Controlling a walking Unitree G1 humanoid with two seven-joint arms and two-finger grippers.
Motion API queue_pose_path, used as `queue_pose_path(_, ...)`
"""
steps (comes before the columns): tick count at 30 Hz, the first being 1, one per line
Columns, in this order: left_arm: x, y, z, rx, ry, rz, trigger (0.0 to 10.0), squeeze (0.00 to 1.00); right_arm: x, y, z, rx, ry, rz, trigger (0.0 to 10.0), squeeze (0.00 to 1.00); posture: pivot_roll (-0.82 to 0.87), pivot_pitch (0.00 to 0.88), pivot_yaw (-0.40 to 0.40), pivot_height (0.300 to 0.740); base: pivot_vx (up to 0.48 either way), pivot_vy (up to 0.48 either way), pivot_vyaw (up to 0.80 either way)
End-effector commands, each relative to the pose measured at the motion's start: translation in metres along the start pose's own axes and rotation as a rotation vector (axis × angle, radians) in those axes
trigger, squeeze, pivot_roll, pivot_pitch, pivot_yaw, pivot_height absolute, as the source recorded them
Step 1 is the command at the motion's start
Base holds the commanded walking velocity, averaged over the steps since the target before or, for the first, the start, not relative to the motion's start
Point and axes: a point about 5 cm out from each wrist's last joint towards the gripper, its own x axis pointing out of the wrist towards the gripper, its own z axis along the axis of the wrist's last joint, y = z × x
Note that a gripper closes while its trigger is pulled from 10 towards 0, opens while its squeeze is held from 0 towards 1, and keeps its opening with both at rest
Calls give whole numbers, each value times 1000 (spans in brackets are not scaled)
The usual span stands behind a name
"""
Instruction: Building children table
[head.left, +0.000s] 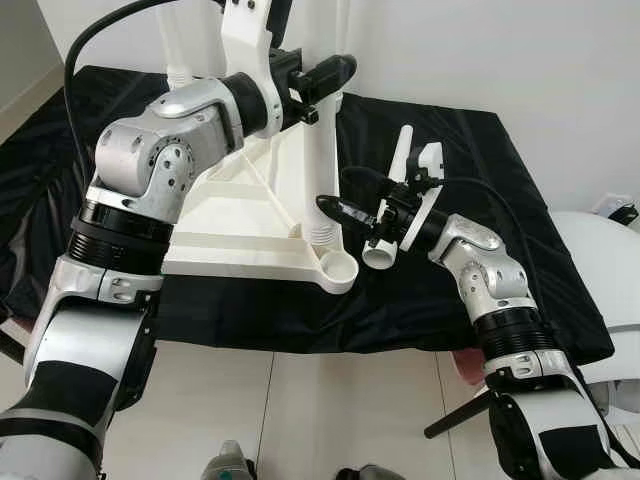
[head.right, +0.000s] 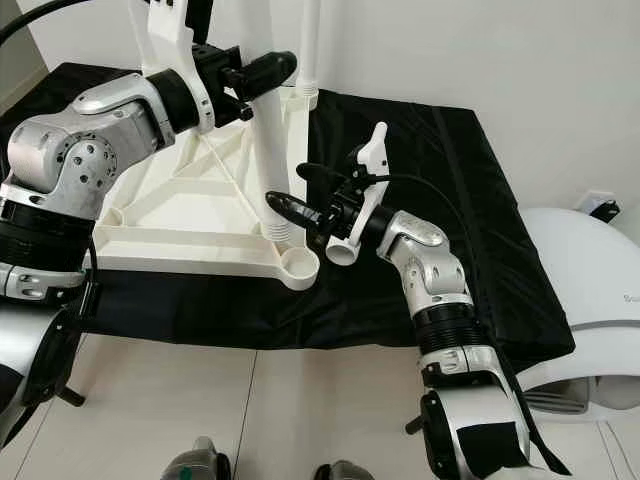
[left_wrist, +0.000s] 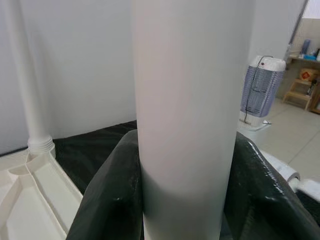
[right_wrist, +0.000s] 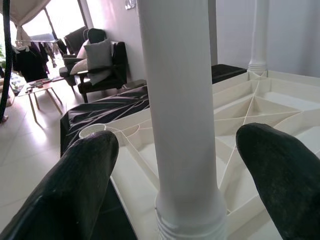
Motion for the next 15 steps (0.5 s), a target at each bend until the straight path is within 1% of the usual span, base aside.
queue_pose_path(1, 1, -32, 9, 69, -26, -375, 10000, 0, 8, -1, 9, -16, 34, 12, 10000, 0, 51, 12, -56, 740, 0, 0, 0)
queue_pose_path(2, 1, -32, 9, 69, -26, -375, 10000, 0, 8, -1, 9, -16, 34, 12, 10000, 0, 51, 12, -56, 740, 0, 0, 0)
queue_pose_path(3, 2, -38, 11, 79, -30, -395, 10000, 0, 10, -3, 12, -10, 48, 8, 10000, 0, 53, 10, -57, 740, 0, 0, 0)
queue_pose_path(6, 2, -42, 12, 82, -33, -412, 10000, 0, 12, -4, 14, -7, 60, 6, 10000, 0, 52, 7, -57, 740, 0, 0, 0)
queue_pose_path(8, 2, -50, 15, 97, -42, -438, 10000, 0, 16, -5, 17, 1, 87, 6, 10000, 0, 53, 6, -56, 740, 0, 0, 0)
queue_pose_path(12, 2, -53, 15, 105, -45, -452, 10000, 0, 18, -5, 18, 2, 102, 10, 10000, 0, 52, 6, -55, 740, 0, 0, 0)
queue_pose_path(15, 2, -54, 13, 119, -35, -461, 10000, 0, 19, -6, 19, -6, 134, 13, 10000, 0, 53, 5, -57, 740, 0, 0, 0)
